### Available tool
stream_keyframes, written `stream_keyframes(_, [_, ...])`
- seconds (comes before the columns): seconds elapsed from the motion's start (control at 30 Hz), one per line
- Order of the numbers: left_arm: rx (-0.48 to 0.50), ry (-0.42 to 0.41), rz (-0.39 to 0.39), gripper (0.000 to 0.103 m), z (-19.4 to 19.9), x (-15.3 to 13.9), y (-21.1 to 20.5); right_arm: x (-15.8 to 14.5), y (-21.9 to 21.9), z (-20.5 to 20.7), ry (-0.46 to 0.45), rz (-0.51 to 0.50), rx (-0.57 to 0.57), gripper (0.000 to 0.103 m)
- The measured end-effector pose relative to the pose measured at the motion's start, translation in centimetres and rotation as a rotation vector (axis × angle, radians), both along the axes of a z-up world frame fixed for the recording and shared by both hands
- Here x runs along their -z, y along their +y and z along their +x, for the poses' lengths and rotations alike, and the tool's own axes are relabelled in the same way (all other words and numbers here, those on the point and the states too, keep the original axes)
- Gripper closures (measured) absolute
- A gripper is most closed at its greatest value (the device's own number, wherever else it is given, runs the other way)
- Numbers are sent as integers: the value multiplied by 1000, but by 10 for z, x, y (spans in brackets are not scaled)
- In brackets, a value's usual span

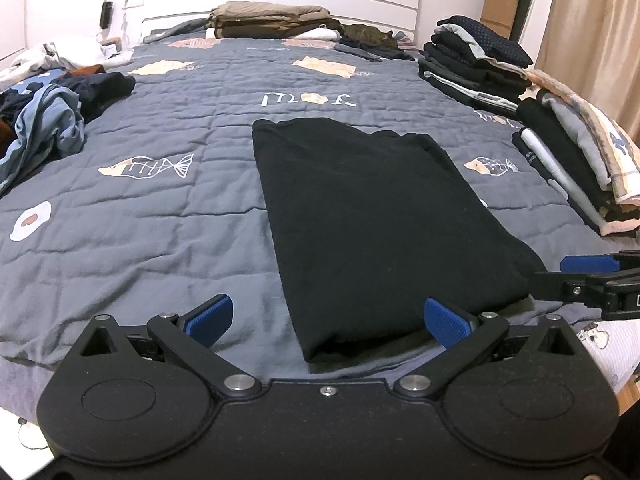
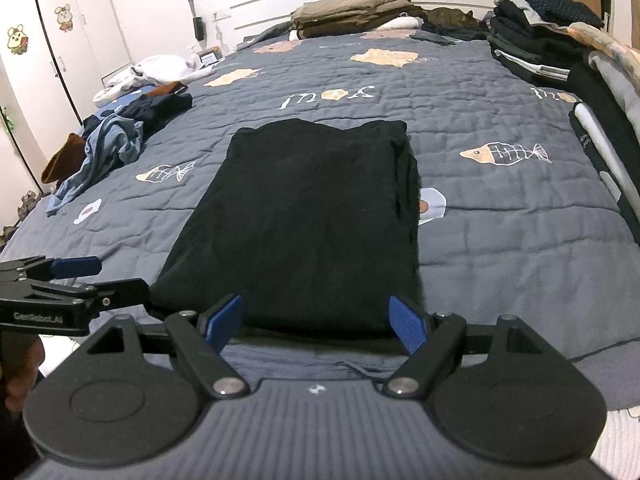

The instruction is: Fold clothes

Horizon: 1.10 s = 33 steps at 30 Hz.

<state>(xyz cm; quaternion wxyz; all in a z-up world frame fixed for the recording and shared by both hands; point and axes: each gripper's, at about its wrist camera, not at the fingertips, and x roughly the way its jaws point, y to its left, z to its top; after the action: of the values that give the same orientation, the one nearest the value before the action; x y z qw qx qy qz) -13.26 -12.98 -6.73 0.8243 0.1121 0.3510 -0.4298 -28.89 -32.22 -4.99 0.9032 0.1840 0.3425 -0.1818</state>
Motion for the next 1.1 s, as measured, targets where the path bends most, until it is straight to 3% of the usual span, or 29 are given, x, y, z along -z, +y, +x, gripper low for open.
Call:
stream_keyframes(0.47, [13, 35, -31, 0, 1, -2, -6, 3, -52, -26, -61, 127, 122, 23])
stream_keyframes(0.63, [13, 51, -42, 0, 2, -2, -8, 10, -96, -39, -145, 286, 130, 23])
stream_keyframes(0.77, [15, 52, -46, 0, 2, -3, -10, 20, -125, -45, -244, 472, 120, 23])
stream_keyframes(0.87, [15, 64, -53, 0, 2, -4, -13, 27, -134, -44, -275, 537, 107, 23])
stream_keyframes(1.1, [31, 74, -52, 0, 0, -3, -19, 46, -139, -23, -189, 548, 39, 23])
